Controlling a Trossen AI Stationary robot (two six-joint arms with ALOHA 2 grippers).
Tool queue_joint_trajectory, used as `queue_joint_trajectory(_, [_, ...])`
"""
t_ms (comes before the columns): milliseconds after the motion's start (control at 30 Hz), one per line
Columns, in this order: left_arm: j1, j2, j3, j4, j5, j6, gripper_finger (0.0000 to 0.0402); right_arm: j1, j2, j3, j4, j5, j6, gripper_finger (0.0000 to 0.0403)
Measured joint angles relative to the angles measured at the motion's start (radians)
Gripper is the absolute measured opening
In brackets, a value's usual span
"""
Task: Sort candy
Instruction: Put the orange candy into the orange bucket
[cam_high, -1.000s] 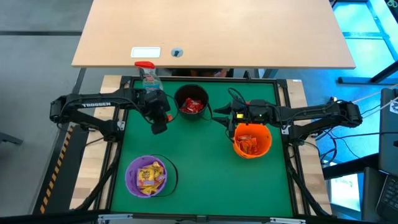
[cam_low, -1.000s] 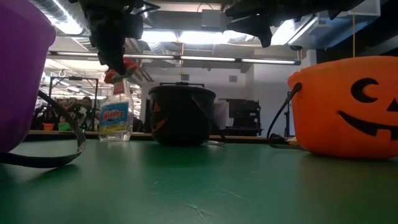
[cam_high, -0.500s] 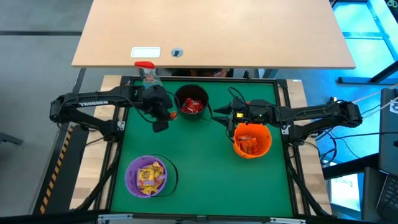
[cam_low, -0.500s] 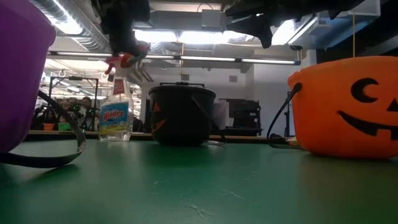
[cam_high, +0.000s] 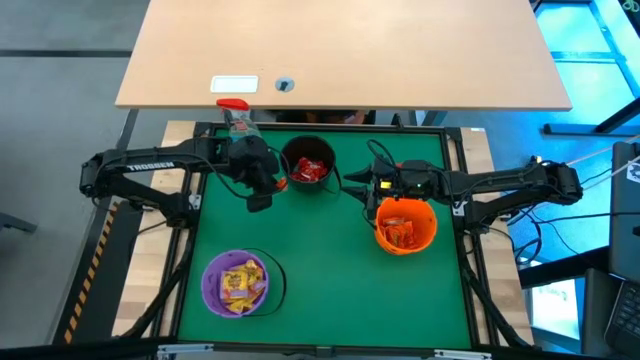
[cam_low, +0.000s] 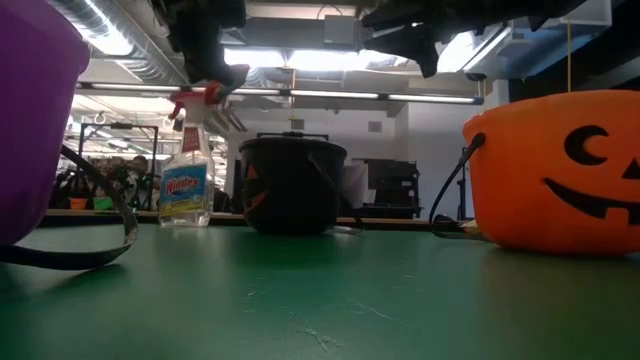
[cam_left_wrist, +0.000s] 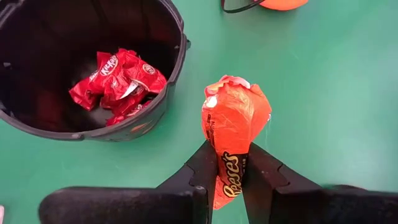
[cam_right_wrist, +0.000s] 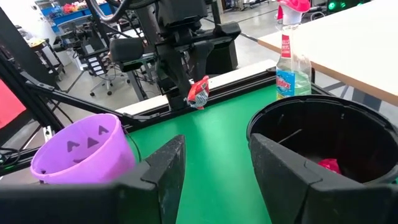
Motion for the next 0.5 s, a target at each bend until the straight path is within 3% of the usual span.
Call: queue_joint_trajectory(500, [0.0,0.0,0.0,0.007,0.002,-0.002,0.0047,0.0,0.0,0.0,0.0,0.005,-0.002,0.0179])
